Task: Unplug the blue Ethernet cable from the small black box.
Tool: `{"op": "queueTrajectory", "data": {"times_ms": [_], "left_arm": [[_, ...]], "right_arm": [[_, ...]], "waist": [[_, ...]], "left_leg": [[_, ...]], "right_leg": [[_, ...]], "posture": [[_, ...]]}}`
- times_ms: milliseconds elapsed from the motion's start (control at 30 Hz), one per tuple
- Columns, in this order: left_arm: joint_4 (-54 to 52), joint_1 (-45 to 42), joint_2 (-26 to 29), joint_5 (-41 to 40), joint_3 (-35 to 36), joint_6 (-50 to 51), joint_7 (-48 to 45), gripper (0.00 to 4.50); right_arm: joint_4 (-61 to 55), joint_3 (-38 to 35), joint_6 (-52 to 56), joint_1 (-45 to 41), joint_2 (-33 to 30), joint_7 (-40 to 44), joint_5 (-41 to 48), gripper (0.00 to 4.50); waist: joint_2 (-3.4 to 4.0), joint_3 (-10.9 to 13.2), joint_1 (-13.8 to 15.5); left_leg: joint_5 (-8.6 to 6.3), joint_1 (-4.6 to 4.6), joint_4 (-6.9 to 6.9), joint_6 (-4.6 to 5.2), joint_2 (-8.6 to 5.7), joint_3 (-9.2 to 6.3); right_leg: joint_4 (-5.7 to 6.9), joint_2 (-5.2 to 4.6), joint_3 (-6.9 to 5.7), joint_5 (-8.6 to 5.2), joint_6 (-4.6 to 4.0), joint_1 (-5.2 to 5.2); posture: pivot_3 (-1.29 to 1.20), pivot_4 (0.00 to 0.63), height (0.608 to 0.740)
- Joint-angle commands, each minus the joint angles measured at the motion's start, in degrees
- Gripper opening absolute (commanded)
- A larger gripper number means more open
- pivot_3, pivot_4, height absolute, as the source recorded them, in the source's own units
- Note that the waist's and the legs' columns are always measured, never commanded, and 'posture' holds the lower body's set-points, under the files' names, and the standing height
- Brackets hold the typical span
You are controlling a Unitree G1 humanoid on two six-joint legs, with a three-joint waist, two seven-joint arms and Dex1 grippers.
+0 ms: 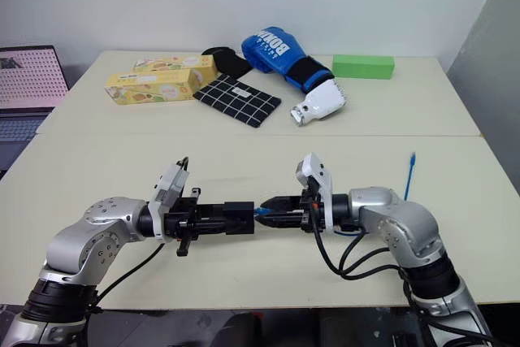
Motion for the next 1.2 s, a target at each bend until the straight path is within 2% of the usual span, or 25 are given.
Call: {"op": "queueTrajectory", "data": {"times_ms": [33,467,600,700,900,967,1100,1167,1200], "left_arm": [[-0.55,-0.87,-0.3,-0.97,1.09,-0.6,-0.28,0.79],[-0.74,-1.25,-0.84,-1.15,1.12,-0.05,0.17,0.79],[-0.85,-1.31,-0.96,-1.21,1.2,0.16,0.24,0.79],[-0.95,-1.04,-0.65,-1.17,1.21,0.16,-0.12,0.79],[-1.16,-0.63,-0.52,-1.21,1.45,0.22,-0.13,0.79],[-1.29,-0.56,-0.54,-1.28,1.46,0.26,-0.06,0.79],[-1.71,-0.51,-0.75,-1.47,1.26,0.48,0.21,0.79],[-1.83,-0.46,-0.78,-1.56,1.17,0.55,0.23,0.79],[-1.88,-0.41,-0.76,-1.64,1.17,0.6,0.26,0.79]], "right_arm": [[-2.08,-0.64,-0.36,0.47,0.99,-0.95,1.19,1.69],[-1.6,-0.92,-0.16,0.44,1.52,-1.67,1.45,1.69],[-1.55,-0.6,-0.56,0.51,0.84,-1.0,1.08,1.12],[-1.31,-1.3,0.03,0.14,0.7,-0.15,2.21,0.44],[-0.97,-1.52,0.3,-0.32,-0.21,1.41,3.21,0.35],[-1.01,-1.46,0.3,-0.39,-0.24,1.57,3.28,0.08],[-0.65,-1.98,0.96,-0.84,0.72,0.9,3.96,0.07],[-0.43,-2.32,1.0,-0.97,1.24,0.48,4.07,0.77],[-0.51,-2.6,1.27,-0.94,1.48,0.3,4.39,0.89]], "waist": [[0.0,0.0,0.01],[0.0,0.0,0.03],[0.0,0.0,0.03],[0.0,0.0,0.03],[0.0,0.0,0.04],[0.0,0.0,0.03],[0.0,0.0,0.03],[0.0,0.0,0.04],[0.0,0.0,0.03]], "left_leg": [[0.0,0.0,0.0,0.0,0.0,-0.01],[0.0,0.0,-0.01,0.0,0.0,0.0],[0.0,0.0,-0.01,0.0,0.0,0.0],[0.0,0.0,-0.01,0.0,0.0,0.0],[0.0,-0.01,-0.01,0.0,0.0,-0.01],[0.0,0.0,-0.01,0.0,0.0,-0.01],[0.0,-0.01,-0.01,0.0,0.0,-0.01],[0.0,0.0,-0.01,0.0,0.0,-0.01],[0.0,0.0,-0.01,0.0,0.0,-0.01]], "right_leg": [[0.0,0.0,-0.01,0.0,0.0,0.0],[-0.01,0.01,0.0,0.0,0.0,0.0],[-0.01,0.01,0.0,0.0,0.0,0.0],[-0.01,0.01,0.0,0.0,0.0,0.0],[-0.01,0.01,-0.01,0.0,0.0,0.01],[-0.02,0.01,-0.01,0.0,0.0,0.01],[-0.02,0.01,-0.01,0.0,0.0,0.01],[-0.02,0.01,-0.01,0.0,0.0,0.01],[-0.02,0.01,-0.01,0.0,0.0,0.01]], "posture": [[0.0,0.15,0.74],[0.0,0.15,0.74],[0.0,0.15,0.74],[0.0,0.15,0.74],[0.0,0.15,0.74],[0.0,0.15,0.74],[0.0,0.15,0.74],[0.0,0.15,0.74],[0.0,0.15,0.74]]}}
